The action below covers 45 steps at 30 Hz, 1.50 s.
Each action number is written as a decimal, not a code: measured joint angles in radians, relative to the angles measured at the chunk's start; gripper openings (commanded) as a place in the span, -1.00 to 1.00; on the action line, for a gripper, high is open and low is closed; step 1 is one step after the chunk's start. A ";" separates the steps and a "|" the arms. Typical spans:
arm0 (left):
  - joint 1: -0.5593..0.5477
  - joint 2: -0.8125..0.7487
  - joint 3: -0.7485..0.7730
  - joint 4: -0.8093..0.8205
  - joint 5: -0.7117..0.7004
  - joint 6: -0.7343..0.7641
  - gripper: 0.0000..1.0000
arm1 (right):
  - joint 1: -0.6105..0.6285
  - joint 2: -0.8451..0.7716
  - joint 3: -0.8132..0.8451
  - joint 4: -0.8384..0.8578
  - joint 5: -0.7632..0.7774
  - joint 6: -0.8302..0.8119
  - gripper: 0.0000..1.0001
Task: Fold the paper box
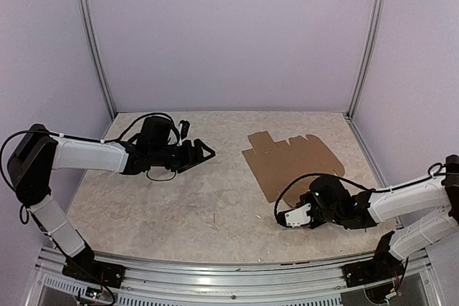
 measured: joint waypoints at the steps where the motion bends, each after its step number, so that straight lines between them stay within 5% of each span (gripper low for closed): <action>1: 0.000 0.000 -0.004 0.010 0.000 -0.010 0.59 | 0.002 -0.014 0.024 -0.018 0.003 0.022 -1.00; 9: -0.021 0.093 0.007 0.132 0.000 -0.170 0.55 | 0.004 -0.071 0.261 -0.169 -0.087 0.179 -1.00; 25: -0.090 0.378 0.127 0.313 0.083 -0.497 0.30 | 0.025 -0.073 0.293 -0.307 -0.206 0.285 -1.00; 29: -0.090 0.422 0.200 0.325 0.087 -0.515 -0.01 | 0.028 -0.080 0.300 -0.328 -0.229 0.297 -1.00; 34: -0.090 0.461 0.233 0.364 0.104 -0.540 -0.61 | 0.028 -0.084 0.309 -0.340 -0.254 0.313 -1.00; 37: -0.090 0.477 0.229 0.386 0.109 -0.544 -0.86 | 0.028 -0.089 0.315 -0.367 -0.284 0.326 -0.49; 45: -0.073 0.439 0.177 0.383 0.143 -0.404 -1.00 | -0.021 -0.099 0.528 -0.618 -0.528 0.375 0.01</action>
